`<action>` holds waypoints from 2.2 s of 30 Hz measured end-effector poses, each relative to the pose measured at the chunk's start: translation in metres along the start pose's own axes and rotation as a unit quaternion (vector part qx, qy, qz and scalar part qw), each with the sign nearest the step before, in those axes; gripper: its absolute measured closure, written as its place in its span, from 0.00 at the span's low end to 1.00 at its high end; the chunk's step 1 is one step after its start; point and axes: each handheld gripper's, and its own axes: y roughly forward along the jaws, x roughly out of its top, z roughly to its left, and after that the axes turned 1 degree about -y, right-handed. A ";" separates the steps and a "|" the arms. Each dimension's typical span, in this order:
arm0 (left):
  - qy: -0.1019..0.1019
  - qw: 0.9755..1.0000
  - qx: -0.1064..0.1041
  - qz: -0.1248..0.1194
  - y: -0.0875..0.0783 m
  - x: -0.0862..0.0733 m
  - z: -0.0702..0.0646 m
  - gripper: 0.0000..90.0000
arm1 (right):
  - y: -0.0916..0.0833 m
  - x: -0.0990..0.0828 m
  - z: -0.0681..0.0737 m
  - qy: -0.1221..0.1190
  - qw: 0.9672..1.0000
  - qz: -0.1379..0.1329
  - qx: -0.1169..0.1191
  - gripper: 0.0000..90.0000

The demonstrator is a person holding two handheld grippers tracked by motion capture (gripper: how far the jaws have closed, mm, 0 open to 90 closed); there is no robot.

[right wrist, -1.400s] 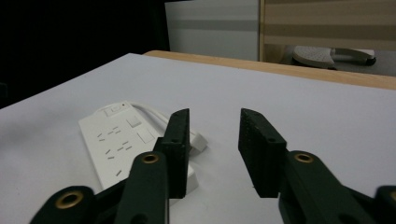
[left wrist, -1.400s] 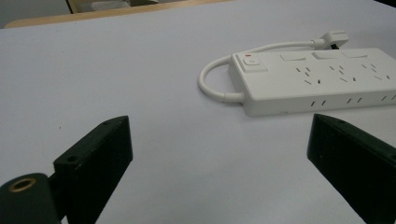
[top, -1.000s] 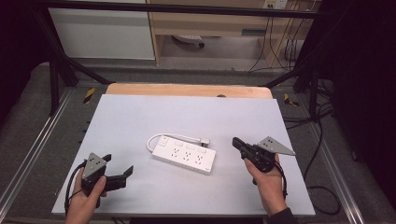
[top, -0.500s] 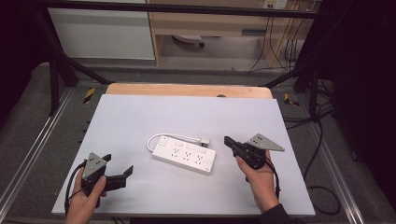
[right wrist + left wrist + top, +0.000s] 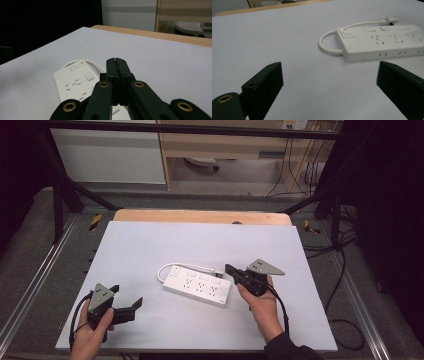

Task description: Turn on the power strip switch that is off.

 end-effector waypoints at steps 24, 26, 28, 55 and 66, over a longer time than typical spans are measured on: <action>0.001 1.000 0.000 0.004 0.001 0.000 -0.001 0.08 | 0.033 -0.003 0.014 -0.008 0.999 0.026 0.016 1.00; 0.001 1.000 0.000 0.004 0.001 0.000 -0.001 0.08 | 0.035 -0.003 0.014 -0.010 0.999 0.027 0.017 1.00; 0.000 1.000 -0.001 0.004 0.001 0.000 0.000 0.08 | 0.036 -0.003 0.015 -0.010 0.999 0.028 0.018 1.00; 0.002 1.000 -0.002 0.005 0.001 -0.001 0.000 0.08 | 0.060 -0.007 0.025 -0.022 0.998 0.057 0.030 1.00; 0.004 1.000 -0.002 0.007 0.001 -0.001 0.000 0.08 | 0.073 -0.012 0.031 -0.035 0.995 0.083 0.032 1.00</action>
